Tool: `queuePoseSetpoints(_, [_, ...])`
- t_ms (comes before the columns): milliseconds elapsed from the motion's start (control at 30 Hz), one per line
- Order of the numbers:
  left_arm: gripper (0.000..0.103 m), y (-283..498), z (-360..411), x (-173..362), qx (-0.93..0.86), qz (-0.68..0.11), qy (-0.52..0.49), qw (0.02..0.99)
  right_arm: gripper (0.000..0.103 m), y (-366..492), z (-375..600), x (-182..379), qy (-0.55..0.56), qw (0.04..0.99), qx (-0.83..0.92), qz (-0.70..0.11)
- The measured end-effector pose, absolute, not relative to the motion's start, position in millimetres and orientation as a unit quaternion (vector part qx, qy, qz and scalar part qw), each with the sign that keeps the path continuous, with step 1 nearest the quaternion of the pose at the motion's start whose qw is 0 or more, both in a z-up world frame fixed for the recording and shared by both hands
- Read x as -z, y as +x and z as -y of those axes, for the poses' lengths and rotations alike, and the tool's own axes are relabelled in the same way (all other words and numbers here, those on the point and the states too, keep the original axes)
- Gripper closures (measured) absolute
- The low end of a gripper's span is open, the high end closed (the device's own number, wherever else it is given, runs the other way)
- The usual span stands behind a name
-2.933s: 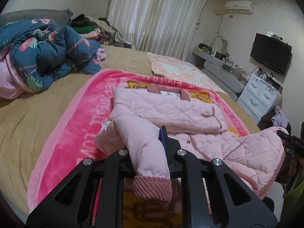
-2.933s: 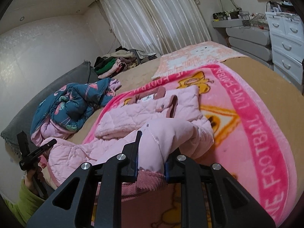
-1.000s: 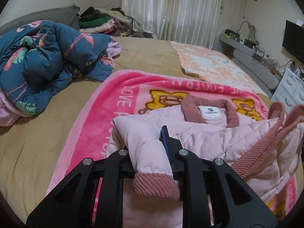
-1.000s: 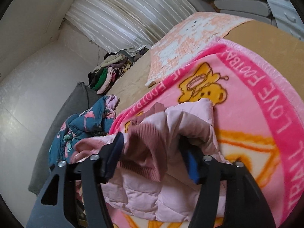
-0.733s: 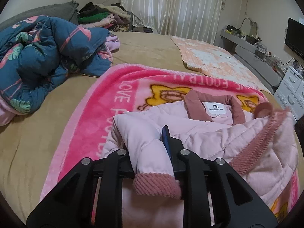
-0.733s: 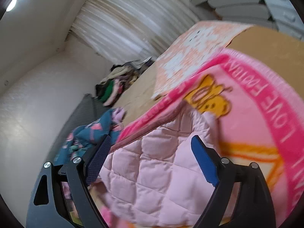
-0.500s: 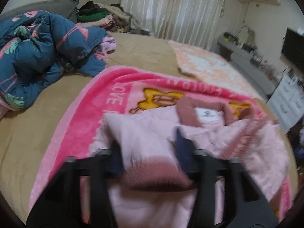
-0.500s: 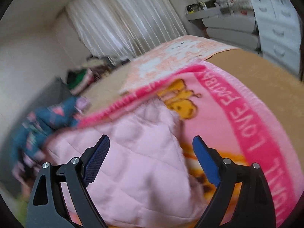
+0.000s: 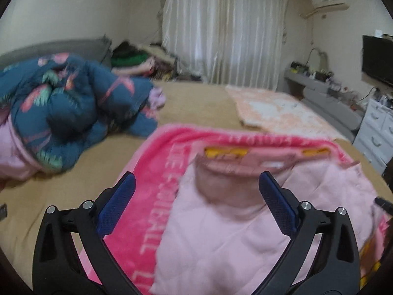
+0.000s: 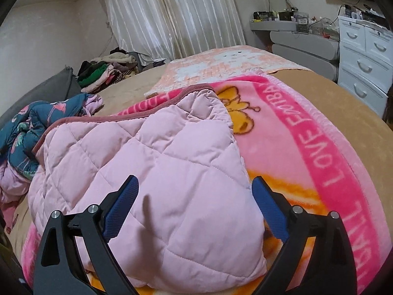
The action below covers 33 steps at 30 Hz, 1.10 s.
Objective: Fold large clothes
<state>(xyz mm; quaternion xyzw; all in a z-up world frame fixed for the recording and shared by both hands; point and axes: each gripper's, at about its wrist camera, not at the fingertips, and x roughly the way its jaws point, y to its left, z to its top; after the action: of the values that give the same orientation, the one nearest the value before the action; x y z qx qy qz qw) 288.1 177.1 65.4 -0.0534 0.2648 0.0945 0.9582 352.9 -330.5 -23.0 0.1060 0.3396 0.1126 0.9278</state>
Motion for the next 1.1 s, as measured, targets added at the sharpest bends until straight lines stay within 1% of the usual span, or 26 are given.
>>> queuePoseSetpoints(167, [0.009,290,-201,-4,-0.085,-0.336,-0.065,0.936,0.010,351,333,34,0.094,0.924,-0.108,-0.355])
queuePoseSetpoints(300, [0.009,288,-217,36,-0.026,-0.374,-0.118,0.920,0.010,342,333,43,0.087,0.927,-0.111,-0.348])
queuePoseSetpoints(333, [0.009,288,-217,42,-0.014,-0.375,-0.122,0.919,0.011,339,332,46,0.081,0.929,-0.111,-0.342])
queuePoseSetpoints(367, [0.010,288,-215,46,-0.010,-0.377,-0.119,0.918,0.020,338,332,47,0.080,0.930,-0.112,-0.339])
queuePoseSetpoints(400, [0.019,288,-213,49,-0.010,-0.376,-0.117,0.919,0.035,337,330,49,0.082,0.931,-0.118,-0.336])
queuePoseSetpoints(433, [0.031,287,-212,49,-0.005,-0.373,-0.119,0.920,0.044,336,329,49,0.081,0.932,-0.115,-0.334])
queuePoseSetpoints(467, [0.058,287,-209,48,0.007,-0.366,-0.123,0.922,0.063,337,328,49,0.081,0.931,-0.120,-0.334])
queuePoseSetpoints(500, [0.072,287,-206,46,0.007,-0.363,-0.118,0.924,0.071,338,327,47,0.086,0.930,-0.128,-0.333])
queuePoseSetpoints(567, [0.088,289,-198,37,0.005,-0.354,-0.092,0.931,0.079,339,324,36,0.090,0.932,-0.129,-0.326])
queuePoseSetpoints(600, [0.091,291,-194,31,0.004,-0.346,-0.079,0.935,0.081,340,324,29,0.092,0.934,-0.128,-0.321])
queuePoseSetpoints(700, [0.092,299,-190,3,-0.014,-0.314,-0.053,0.948,0.083,351,322,-5,0.100,0.944,-0.123,-0.290])
queuePoseSetpoints(800, [0.092,313,-194,-20,-0.025,-0.290,-0.060,0.955,0.084,371,315,-33,0.100,0.951,-0.116,-0.268])
queuePoseSetpoints(867, [0.092,323,-193,-29,-0.033,-0.283,-0.056,0.957,0.084,386,308,-43,0.092,0.955,-0.108,-0.261])
queuePoseSetpoints(967, [0.092,342,-193,-27,-0.051,-0.290,-0.050,0.954,0.084,407,302,-39,0.086,0.955,-0.089,-0.270])
queuePoseSetpoints(1100, [0.092,364,-198,0,-0.068,-0.324,-0.059,0.942,0.084,430,297,-11,0.076,0.949,-0.058,-0.300])
